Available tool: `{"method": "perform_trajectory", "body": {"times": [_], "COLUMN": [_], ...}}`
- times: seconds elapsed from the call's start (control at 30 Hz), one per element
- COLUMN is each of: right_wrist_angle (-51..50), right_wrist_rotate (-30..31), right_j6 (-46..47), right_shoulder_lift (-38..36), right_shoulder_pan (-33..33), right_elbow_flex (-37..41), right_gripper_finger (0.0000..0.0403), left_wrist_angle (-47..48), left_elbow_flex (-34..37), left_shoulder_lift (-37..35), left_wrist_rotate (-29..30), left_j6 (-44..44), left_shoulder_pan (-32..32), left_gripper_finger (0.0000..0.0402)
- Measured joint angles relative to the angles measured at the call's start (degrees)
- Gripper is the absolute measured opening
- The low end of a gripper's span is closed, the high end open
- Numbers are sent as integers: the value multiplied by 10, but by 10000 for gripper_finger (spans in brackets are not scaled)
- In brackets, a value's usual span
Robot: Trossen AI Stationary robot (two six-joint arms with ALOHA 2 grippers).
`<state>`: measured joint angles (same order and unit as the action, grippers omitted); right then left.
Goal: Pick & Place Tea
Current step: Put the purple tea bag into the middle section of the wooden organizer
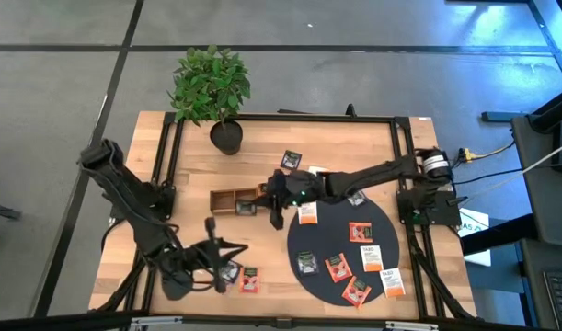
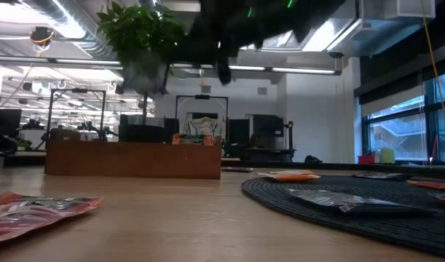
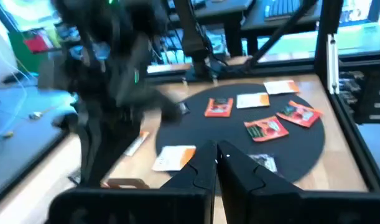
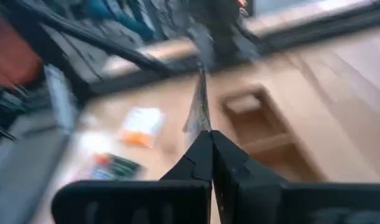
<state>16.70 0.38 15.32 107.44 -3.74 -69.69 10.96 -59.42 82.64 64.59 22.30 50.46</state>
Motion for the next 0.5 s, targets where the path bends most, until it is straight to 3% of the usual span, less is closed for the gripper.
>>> {"method": "perform_trajectory", "body": {"times": [0.5], "right_wrist_angle": [66], "right_wrist_rotate": [-39], "right_j6": [-97], "right_shoulder_lift": [90], "right_shoulder_pan": [70], "right_elbow_flex": [-1], "right_gripper_finger": [4], "left_wrist_angle": [32], "left_elbow_flex": [0], "left_shoulder_lift": [-9], "left_wrist_rotate": [70], "left_j6": [3], "left_shoulder_pan": [-2], "left_gripper_finger": [6]}}
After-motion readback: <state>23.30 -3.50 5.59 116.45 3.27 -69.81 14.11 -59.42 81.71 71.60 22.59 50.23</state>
